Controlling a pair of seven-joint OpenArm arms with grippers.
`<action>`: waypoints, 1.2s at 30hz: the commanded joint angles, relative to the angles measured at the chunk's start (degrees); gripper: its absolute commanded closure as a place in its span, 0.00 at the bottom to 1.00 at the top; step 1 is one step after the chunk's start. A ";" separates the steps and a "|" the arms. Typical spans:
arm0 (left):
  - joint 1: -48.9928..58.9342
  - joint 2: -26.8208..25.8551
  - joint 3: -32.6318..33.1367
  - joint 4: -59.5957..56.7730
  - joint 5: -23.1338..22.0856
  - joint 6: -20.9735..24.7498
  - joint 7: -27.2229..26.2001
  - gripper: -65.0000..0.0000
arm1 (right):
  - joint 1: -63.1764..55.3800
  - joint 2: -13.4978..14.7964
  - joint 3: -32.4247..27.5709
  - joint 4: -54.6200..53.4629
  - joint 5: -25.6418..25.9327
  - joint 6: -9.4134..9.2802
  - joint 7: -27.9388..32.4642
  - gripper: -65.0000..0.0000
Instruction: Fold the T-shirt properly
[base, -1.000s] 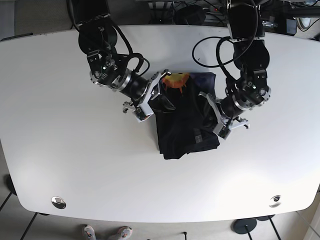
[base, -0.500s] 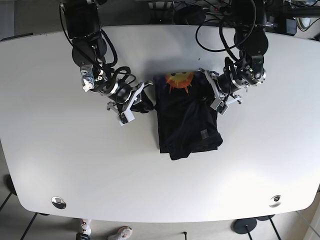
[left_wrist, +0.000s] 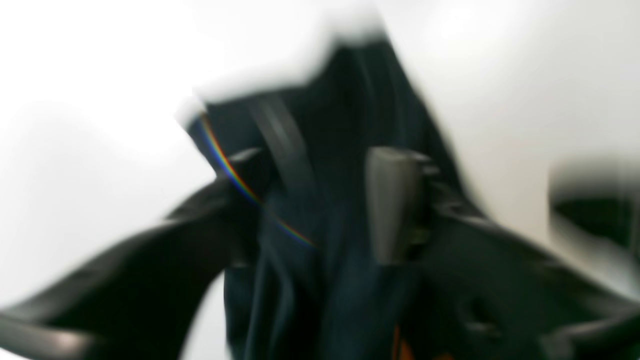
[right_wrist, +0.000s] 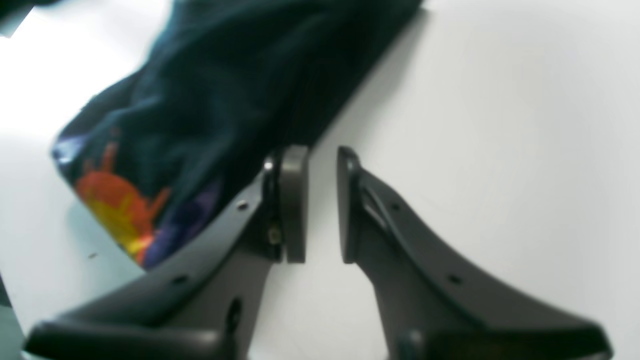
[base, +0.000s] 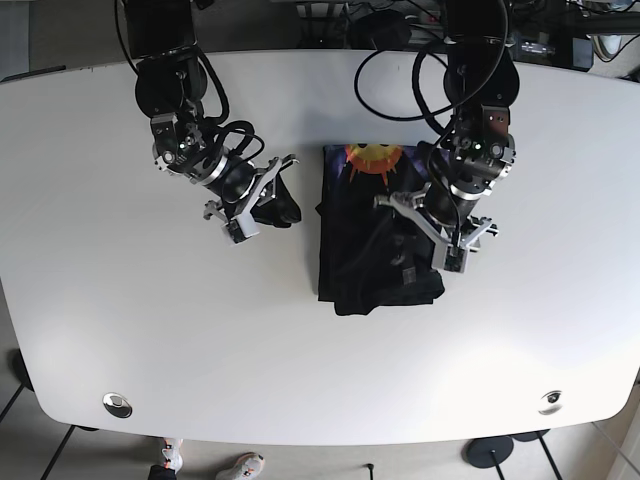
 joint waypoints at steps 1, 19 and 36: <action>-0.77 -0.71 5.21 -2.34 -0.37 6.29 -5.57 0.33 | 0.99 0.06 1.09 1.06 0.98 0.34 1.47 0.86; -7.28 -18.20 9.34 -36.98 -0.55 -2.85 -17.87 0.28 | 1.34 -0.20 14.10 1.15 0.98 0.78 -2.57 0.86; -18.62 -48.71 3.27 -80.49 14.48 -26.50 -35.81 0.28 | 1.70 -0.29 14.36 1.24 0.98 4.03 -2.57 0.86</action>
